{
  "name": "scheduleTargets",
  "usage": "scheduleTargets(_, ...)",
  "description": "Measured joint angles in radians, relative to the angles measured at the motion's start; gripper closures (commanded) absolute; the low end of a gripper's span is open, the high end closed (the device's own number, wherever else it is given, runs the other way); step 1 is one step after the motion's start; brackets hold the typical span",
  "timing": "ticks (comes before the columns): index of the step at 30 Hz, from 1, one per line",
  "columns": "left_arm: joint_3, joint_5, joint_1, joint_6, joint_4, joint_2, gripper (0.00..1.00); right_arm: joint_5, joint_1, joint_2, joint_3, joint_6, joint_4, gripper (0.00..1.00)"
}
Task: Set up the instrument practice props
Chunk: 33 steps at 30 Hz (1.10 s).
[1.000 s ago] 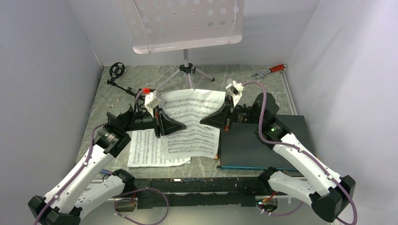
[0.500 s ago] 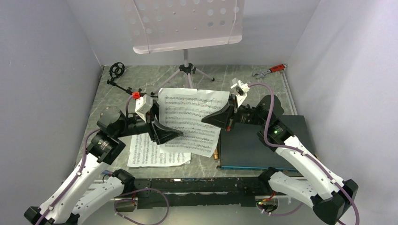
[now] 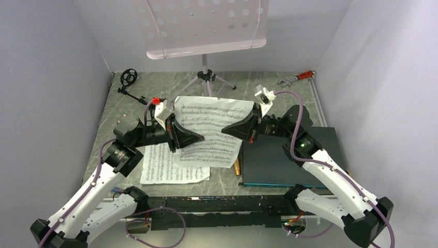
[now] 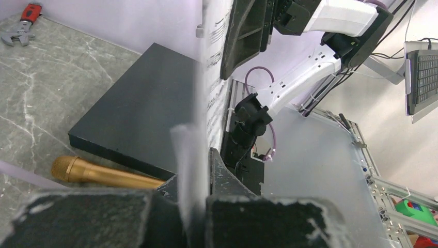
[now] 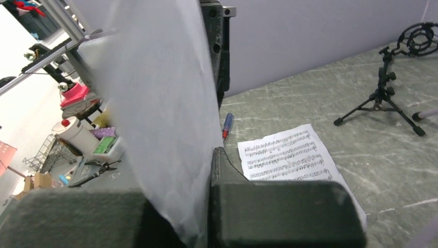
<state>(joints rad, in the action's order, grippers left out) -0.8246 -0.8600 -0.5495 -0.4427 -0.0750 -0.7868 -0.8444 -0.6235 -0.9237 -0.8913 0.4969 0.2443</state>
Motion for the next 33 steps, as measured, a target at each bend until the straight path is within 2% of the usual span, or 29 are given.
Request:
scheduleTargets(5, 0.011, 0.011, 0.0, 0.0, 0.0, 0.024, 0.97, 0.053, 0.0, -0.005, 0.0, -0.028, -0.048, 0.66)
scheduleTargets(10, 0.024, 0.037, 0.0, 0.0, 0.008, 0.066, 0.97, 0.093, 0.0, -0.016, -0.002, -0.046, -0.1, 0.35)
scheduleTargets(14, 0.024, 0.069, 0.0, 0.003, 0.015, 0.079, 0.97, 0.118, 0.0, -0.017, -0.013, -0.061, -0.132, 0.16)
scheduleTargets(18, 0.024, 0.114, 0.0, 0.003, 0.034, 0.089, 0.97, 0.146, 0.0, -0.012, -0.02, -0.078, -0.159, 0.03)
scheduleTargets(20, 0.024, 0.138, 0.0, 0.003, 0.046, 0.092, 0.98, 0.164, 0.0, -0.004, -0.026, -0.087, -0.181, 0.01)
scheduleTargets(33, -0.037, 0.278, 0.0, 0.086, 0.129, 0.098, 0.97, 0.306, 0.0, 0.042, -0.079, -0.169, -0.332, 0.0)
